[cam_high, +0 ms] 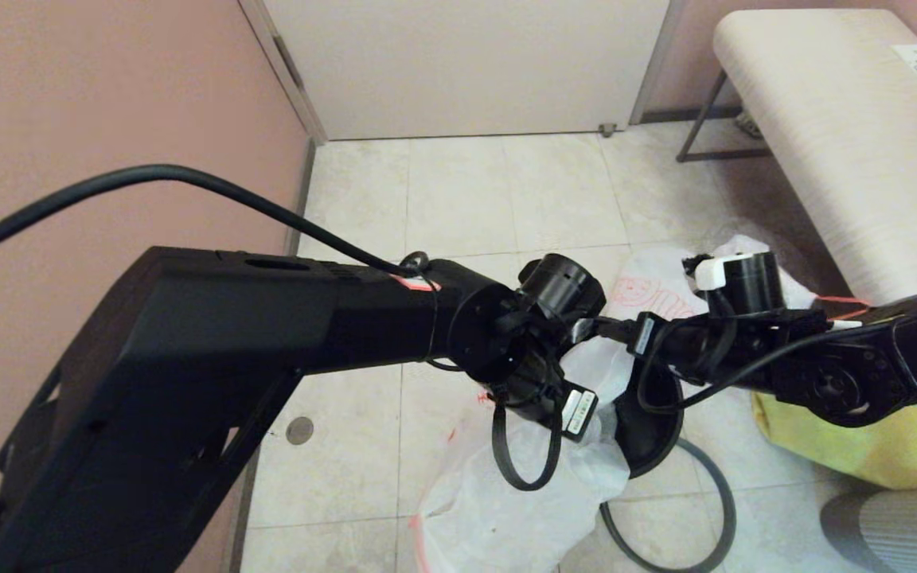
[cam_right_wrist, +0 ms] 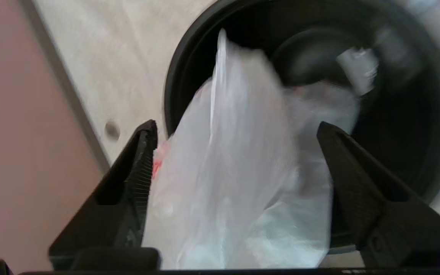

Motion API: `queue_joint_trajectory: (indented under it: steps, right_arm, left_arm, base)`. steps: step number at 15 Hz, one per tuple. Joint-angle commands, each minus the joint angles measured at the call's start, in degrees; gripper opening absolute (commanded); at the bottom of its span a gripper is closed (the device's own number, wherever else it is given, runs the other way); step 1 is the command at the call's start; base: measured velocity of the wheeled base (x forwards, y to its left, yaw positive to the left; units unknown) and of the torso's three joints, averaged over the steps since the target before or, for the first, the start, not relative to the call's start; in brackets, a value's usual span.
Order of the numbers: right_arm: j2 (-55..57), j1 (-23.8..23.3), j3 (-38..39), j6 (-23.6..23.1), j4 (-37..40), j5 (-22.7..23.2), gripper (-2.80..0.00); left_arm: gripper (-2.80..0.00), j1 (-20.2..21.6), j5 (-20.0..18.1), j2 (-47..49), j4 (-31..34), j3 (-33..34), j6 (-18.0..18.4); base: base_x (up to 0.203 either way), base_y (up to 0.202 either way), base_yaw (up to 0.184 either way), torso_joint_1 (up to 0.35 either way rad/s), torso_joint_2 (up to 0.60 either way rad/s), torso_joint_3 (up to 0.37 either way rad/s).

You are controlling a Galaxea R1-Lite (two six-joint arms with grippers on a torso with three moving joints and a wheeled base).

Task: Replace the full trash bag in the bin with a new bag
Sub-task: Put the new garbage bag on the trash can

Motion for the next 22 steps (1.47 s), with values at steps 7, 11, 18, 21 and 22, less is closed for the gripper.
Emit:
queue_joint_trajectory:
  steps: [7,11,18,21,22]
  right_arm:
    - [1.6,0.7,0.5,-1.0,1.5,2.0,-2.80]
    - [1.1,1.2,2.8,-1.0,1.6,1.9,-2.80]
    - [3.3,2.0,5.3,-1.6,2.3,-0.6,-2.80]
    - [12.2,2.0,3.0,-5.5,1.9,-4.7,-2.80]
    - [16.4,2.0,0.8,-7.1,1.8,-7.2,-2.80]
  left_arm:
    - [-2.80,1.2,-1.1,-0.2,-0.2,-0.8,0.0]
    - [-2.80,1.3,-1.0,-0.2,-1.4,-0.7,0.0]
    - [0.00,1.3,-1.1,-13.3,-5.2,5.9,-6.9]
    - [0.00,6.7,-0.7,-22.7,-12.1,17.3,-12.3]
    - [0.00,8.3,-0.6,-24.1,-16.7,21.2,-13.5]
  base:
    - [0.000,0.000,0.000,0.000,0.00,0.000]
    - [0.000,0.000,0.000,0.000,0.00,0.000]
    - [0.000,0.000,0.000,0.000,0.00,0.000]
    - [0.000,0.000,0.000,0.000,0.00,0.000]
    - [0.000,0.000,0.000,0.000,0.00,0.000]
